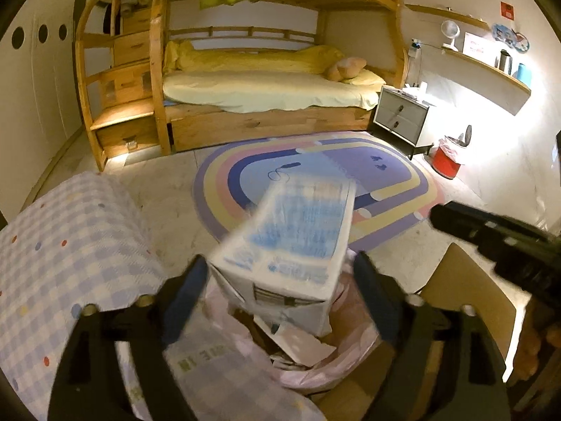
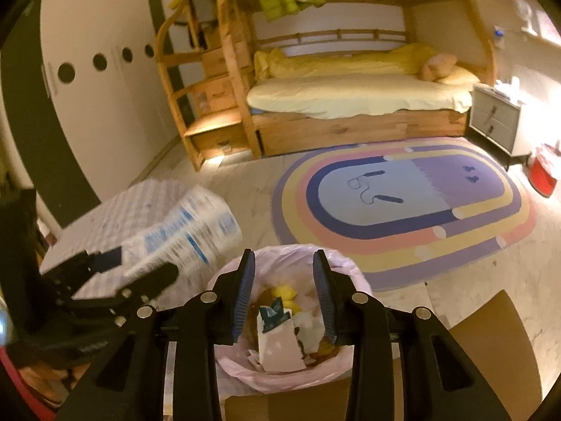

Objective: Collect trash

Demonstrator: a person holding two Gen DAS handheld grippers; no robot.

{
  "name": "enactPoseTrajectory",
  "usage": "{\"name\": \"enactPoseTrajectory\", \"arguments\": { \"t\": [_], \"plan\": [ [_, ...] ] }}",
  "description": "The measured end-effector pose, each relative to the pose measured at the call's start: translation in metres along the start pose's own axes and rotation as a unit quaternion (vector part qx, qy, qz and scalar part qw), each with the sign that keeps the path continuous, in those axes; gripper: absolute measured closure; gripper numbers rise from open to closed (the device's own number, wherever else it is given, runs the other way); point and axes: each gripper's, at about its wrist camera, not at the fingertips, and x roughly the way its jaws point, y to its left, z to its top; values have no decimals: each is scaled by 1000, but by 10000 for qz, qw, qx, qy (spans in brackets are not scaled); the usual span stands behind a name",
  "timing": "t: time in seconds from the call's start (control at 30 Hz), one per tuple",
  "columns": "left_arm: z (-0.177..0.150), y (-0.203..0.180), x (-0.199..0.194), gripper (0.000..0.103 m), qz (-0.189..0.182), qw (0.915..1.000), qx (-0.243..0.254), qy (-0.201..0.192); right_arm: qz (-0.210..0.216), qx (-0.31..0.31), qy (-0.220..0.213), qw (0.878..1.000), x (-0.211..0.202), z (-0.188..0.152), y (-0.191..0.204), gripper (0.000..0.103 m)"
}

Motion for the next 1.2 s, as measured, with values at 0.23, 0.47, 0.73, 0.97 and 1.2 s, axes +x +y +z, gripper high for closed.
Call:
{"name": "enactPoseTrajectory", "arguments": {
  "t": [0.23,0.47,0.73,0.97,1.2],
  "plan": [
    [0,12,-24,16,149,9991,-307,-247,202,85,-130,9997,-26,2,-2,62],
    [-15,29,-84,13,565,9954,-610,-483,568,-140,-294,9979,-71,0,24,49],
    [-31,39,-189,7,1192,9845,-1001,-807,1014,-580,-391,9924,-129,-11,75,13],
    [-52,43,-274,7,1802,9716,-1207,-946,1373,-1075,-187,9845,-157,-17,122,10],
    [-79,49,-332,7,2521,9541,-1554,-447,1642,-1329,-198,9772,-185,-24,156,10]
  ]
}}
